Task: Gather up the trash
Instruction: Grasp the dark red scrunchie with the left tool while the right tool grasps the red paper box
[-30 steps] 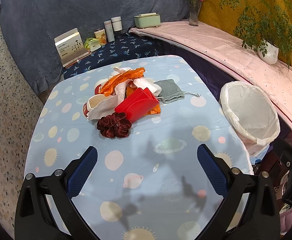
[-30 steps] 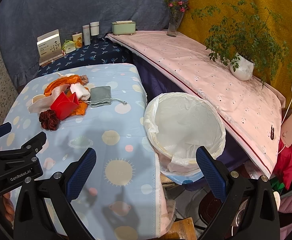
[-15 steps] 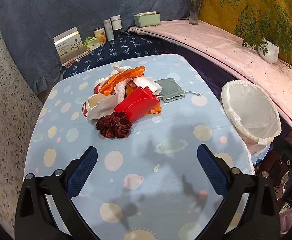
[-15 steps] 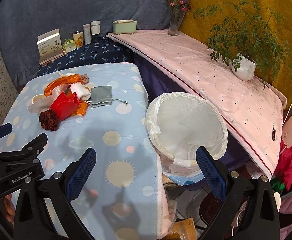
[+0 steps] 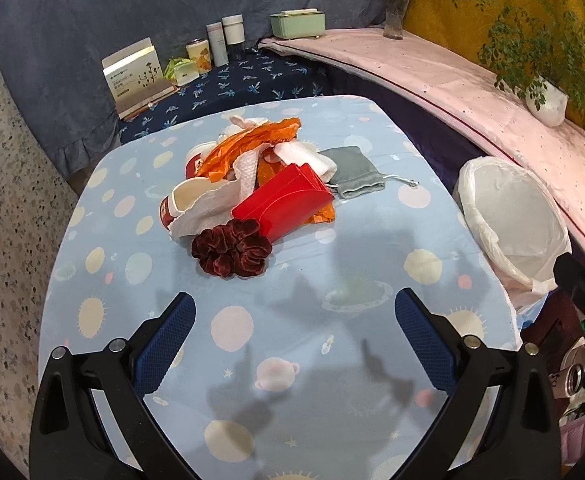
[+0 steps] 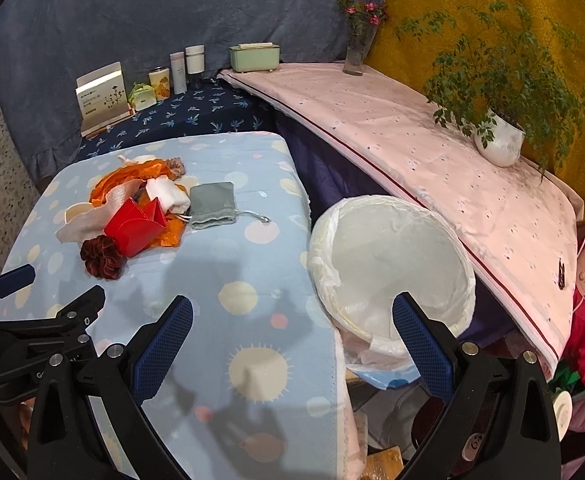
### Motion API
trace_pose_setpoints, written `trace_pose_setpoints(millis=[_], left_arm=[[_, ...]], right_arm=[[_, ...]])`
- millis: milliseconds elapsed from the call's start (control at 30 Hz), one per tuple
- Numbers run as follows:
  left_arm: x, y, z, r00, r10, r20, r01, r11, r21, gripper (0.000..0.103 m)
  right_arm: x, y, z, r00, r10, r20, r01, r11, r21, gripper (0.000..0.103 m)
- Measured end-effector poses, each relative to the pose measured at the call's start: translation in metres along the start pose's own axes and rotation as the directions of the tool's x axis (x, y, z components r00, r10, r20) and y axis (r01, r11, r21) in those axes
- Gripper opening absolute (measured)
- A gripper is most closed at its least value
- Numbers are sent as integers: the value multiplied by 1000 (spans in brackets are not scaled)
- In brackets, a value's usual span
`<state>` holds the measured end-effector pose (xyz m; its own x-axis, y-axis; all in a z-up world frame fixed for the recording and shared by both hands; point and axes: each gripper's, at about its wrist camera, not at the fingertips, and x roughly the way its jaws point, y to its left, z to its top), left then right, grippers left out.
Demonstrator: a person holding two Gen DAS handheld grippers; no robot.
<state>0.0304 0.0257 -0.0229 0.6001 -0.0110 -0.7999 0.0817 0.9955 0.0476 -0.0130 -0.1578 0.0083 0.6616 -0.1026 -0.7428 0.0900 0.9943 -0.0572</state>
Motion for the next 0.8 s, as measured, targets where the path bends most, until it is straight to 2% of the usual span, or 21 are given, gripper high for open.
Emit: trace_pose_setpoints(millis=[133, 367, 533, 633, 800], left_arm=[[13, 18, 6, 1000, -15, 1, 16, 1000, -7, 95], [40, 57, 9, 1000, 29, 12, -28, 998, -62, 95], [62, 74, 9, 1000, -2, -22, 0, 996, -88, 95], [72, 81, 8, 999, -9, -34, 5, 995, -97, 96], [91, 87, 9, 997, -34, -66, 29, 996, -85, 96]], right_arm=[[12, 12, 7, 1000, 12, -7, -12, 1000, -13, 96], [38, 32, 20, 999, 48, -16, -48, 999, -8, 96], [56, 64, 36, 994, 107, 8, -106, 993, -46, 94], [69, 84, 45, 985, 171, 3, -170, 983, -69, 90], [92, 112, 61, 973, 229, 4, -228, 970, -83, 82]])
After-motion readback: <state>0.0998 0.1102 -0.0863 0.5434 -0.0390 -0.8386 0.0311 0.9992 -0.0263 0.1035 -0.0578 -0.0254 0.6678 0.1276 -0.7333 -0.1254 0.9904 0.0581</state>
